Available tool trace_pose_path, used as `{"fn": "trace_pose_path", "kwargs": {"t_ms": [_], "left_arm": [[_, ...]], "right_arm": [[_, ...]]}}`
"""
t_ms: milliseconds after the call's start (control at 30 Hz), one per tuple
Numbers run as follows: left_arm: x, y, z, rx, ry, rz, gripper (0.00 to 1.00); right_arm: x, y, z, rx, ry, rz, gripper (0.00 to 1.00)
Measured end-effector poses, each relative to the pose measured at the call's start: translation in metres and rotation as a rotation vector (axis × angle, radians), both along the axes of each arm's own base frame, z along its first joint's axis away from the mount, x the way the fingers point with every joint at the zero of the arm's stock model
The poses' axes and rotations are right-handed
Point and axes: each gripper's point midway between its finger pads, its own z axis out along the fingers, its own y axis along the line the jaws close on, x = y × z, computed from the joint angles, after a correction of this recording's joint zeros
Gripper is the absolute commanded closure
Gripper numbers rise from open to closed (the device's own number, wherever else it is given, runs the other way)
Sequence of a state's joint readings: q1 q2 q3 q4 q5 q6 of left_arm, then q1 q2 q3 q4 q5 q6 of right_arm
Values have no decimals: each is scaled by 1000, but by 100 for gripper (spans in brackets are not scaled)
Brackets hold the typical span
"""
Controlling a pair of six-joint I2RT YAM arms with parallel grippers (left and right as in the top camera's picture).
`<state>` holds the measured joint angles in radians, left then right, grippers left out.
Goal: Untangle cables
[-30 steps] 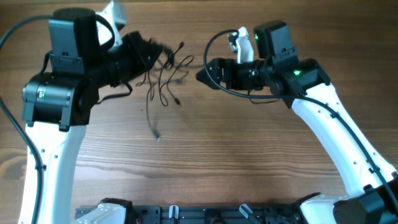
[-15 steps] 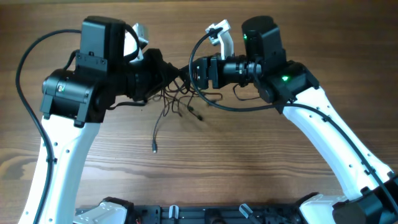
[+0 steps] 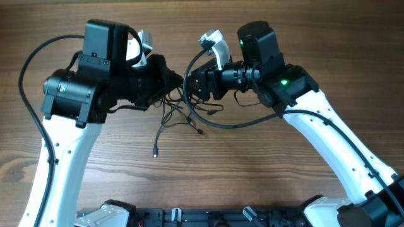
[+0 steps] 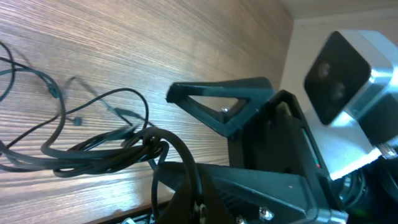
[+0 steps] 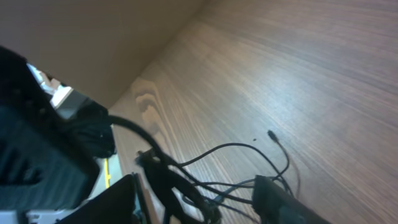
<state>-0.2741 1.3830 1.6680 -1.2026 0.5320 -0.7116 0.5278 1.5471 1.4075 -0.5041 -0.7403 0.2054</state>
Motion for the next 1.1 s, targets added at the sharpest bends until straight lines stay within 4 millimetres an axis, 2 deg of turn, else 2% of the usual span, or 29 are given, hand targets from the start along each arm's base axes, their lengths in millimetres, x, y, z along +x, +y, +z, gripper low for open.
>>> {"fn": "trace_pose_path", "kwargs": {"t_ms": [67, 200, 300, 367, 467, 567, 600, 633, 767, 900, 1000, 1033, 1067, 1100], "left_arm": [[0, 2, -2, 10, 3, 7, 96], [3, -1, 3, -6, -21, -3, 96], [2, -4, 5, -23, -19, -17, 96], [1, -4, 4, -21, -13, -17, 96], [3, -1, 2, -3, -16, -3, 96], [5, 8, -5, 49, -9, 35, 96], [6, 10, -6, 58, -11, 41, 96], [6, 11, -6, 63, -12, 45, 96], [11, 20, -11, 117, -20, 86, 96], [19, 49, -28, 278, -9, 187, 96], [28, 46, -43, 292, 27, 171, 96], [31, 42, -43, 280, 21, 157, 96], [35, 40, -39, 269, -12, 134, 96], [39, 35, -35, 251, -41, 106, 96]], "right_arm": [[-6, 1, 0, 9, 13, 27, 51], [-14, -2, -11, -23, 62, 49, 59], [-7, 3, -23, -31, 67, 53, 76], [-2, 6, -21, -16, 50, 54, 87], [1, 8, -16, 5, 42, 45, 88], [9, 1, -15, 13, 56, 13, 87], [10, 1, -15, 14, 57, 11, 89], [11, 0, -15, 15, 61, 7, 96], [11, 1, -12, 32, 83, -3, 96], [16, -2, 15, 81, 65, -76, 96], [14, -18, 37, 86, 55, -188, 94], [15, -22, 35, 73, 70, -219, 93], [16, -25, 31, 58, 85, -240, 90], [17, -28, 28, 47, 95, -255, 60]]}}
